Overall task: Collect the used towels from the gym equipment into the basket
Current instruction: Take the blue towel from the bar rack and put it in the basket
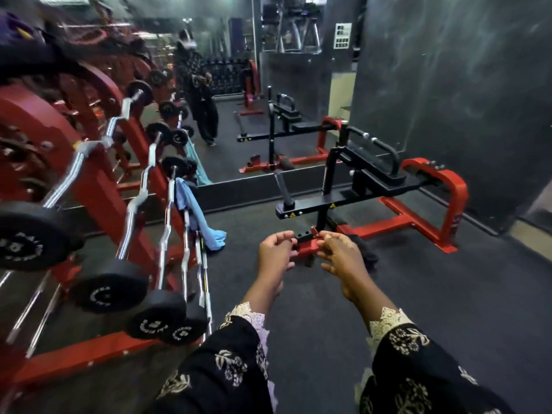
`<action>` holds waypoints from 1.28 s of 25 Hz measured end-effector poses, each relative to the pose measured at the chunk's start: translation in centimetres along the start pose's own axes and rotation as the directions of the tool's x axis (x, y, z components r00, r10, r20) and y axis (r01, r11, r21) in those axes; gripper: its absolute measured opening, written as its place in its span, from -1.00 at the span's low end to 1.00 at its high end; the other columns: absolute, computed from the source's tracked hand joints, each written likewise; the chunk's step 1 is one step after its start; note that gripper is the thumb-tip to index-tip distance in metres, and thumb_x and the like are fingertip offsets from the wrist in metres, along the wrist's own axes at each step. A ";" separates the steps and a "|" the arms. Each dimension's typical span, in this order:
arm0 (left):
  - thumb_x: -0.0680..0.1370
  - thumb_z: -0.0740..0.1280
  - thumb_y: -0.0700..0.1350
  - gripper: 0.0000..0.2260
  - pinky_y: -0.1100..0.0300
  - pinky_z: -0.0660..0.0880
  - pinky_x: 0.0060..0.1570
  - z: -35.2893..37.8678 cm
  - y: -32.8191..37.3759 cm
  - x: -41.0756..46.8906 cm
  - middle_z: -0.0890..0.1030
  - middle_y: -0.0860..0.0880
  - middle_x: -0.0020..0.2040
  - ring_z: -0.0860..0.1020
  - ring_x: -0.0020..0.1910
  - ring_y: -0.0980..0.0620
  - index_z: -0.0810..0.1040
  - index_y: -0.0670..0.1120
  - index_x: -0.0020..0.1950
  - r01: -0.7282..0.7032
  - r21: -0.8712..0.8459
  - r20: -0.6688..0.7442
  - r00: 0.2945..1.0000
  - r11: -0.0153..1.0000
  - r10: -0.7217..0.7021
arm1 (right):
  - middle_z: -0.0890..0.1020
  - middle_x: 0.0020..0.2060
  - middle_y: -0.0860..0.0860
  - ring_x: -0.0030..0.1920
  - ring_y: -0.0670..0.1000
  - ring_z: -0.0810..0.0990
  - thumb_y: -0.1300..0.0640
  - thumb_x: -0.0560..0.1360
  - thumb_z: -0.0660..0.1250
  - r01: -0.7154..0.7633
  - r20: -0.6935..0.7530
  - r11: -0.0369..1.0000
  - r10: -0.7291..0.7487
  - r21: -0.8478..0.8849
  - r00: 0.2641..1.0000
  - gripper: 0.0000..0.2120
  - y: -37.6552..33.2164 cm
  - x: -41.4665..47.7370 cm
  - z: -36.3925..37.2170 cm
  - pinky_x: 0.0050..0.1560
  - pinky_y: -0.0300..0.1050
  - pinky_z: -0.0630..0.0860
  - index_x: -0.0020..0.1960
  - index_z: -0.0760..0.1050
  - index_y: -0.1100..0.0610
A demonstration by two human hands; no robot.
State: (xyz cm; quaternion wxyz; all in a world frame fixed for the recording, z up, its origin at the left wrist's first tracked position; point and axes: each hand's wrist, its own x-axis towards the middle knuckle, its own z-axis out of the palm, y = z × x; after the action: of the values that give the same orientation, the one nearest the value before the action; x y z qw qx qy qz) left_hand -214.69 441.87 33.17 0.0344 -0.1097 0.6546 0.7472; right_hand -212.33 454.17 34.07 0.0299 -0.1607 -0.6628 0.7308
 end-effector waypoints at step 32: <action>0.59 0.16 -0.31 -0.78 0.36 0.34 -0.56 -28.2 11.0 83.1 0.56 -0.01 -0.25 0.48 -0.39 0.08 0.51 -0.13 0.16 0.107 -0.264 -0.665 0.700 0.959 -0.261 | 0.61 -0.11 0.01 -0.08 0.01 0.55 0.17 0.55 0.23 0.148 0.652 0.892 0.192 -0.428 0.733 -0.83 -0.7 77.7 60.8 0.00 -0.01 0.47 -0.15 0.51 -0.03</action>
State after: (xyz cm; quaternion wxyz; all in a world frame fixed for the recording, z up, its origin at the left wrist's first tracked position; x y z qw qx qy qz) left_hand -294.36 404.89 23.16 -0.1496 -0.4495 0.5245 0.7074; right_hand -302.73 415.89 23.78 -0.2611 0.1067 -0.7764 0.5636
